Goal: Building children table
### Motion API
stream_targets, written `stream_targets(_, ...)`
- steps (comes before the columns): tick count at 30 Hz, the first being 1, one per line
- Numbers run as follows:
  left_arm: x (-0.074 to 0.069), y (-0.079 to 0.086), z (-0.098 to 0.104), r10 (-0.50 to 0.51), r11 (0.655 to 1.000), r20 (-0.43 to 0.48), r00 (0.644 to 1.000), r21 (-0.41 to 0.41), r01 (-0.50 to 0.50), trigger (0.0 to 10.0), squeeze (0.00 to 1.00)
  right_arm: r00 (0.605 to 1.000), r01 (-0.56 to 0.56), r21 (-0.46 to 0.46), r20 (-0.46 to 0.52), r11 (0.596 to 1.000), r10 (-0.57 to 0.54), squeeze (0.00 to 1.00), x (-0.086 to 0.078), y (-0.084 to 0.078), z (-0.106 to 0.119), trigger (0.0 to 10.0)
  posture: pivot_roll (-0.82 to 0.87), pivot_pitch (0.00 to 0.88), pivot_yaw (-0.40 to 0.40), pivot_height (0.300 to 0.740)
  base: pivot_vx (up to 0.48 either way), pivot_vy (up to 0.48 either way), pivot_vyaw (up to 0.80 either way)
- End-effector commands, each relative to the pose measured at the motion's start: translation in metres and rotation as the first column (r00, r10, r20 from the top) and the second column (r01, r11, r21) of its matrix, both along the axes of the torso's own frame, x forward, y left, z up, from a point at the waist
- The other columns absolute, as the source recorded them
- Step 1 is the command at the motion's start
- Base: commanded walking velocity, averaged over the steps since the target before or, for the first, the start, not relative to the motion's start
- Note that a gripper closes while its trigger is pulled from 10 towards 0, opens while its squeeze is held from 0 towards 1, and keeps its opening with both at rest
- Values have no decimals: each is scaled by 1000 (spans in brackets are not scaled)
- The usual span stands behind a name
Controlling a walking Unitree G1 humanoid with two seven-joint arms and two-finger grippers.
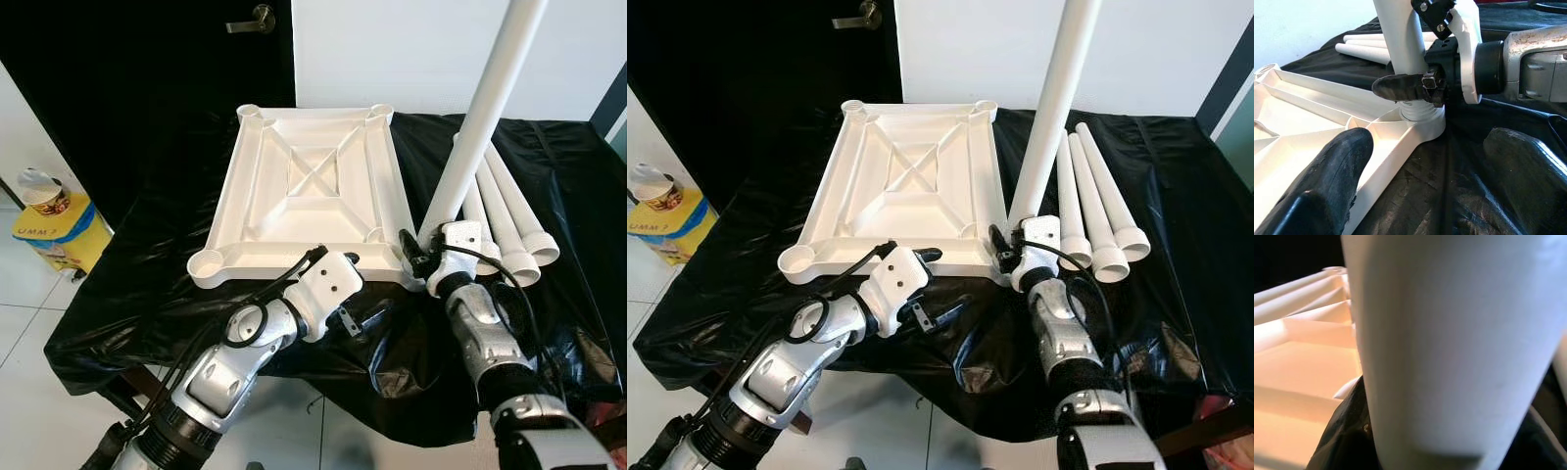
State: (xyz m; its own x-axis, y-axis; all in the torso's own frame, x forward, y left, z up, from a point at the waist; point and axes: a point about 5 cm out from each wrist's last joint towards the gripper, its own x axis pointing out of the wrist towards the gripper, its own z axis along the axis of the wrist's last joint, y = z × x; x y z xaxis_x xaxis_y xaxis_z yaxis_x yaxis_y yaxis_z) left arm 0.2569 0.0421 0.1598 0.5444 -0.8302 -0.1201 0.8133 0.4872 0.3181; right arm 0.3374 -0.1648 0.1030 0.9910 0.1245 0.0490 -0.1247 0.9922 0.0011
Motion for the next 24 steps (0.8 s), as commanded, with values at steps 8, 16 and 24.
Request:
stream_targets(8,-3,-2,-5,-64,997,-27,998,33,65,10000,0,960,247,30,-140,968,-241,0,-24,1,-33,10000,-11,21,-12,740,0,0,0)
stream_targets(16,0,-7,-3,-96,995,-20,995,40,96,10000,0,908,408,35,-120,912,-401,0,-39,0,-28,10000,-35,11,14,740,0,0,0)
stream_targets(24,1,-11,-2,-141,989,-21,990,44,142,10000,0,893,446,-27,-49,895,-446,0,-51,-6,-19,10000,-89,29,63,740,0,0,0)
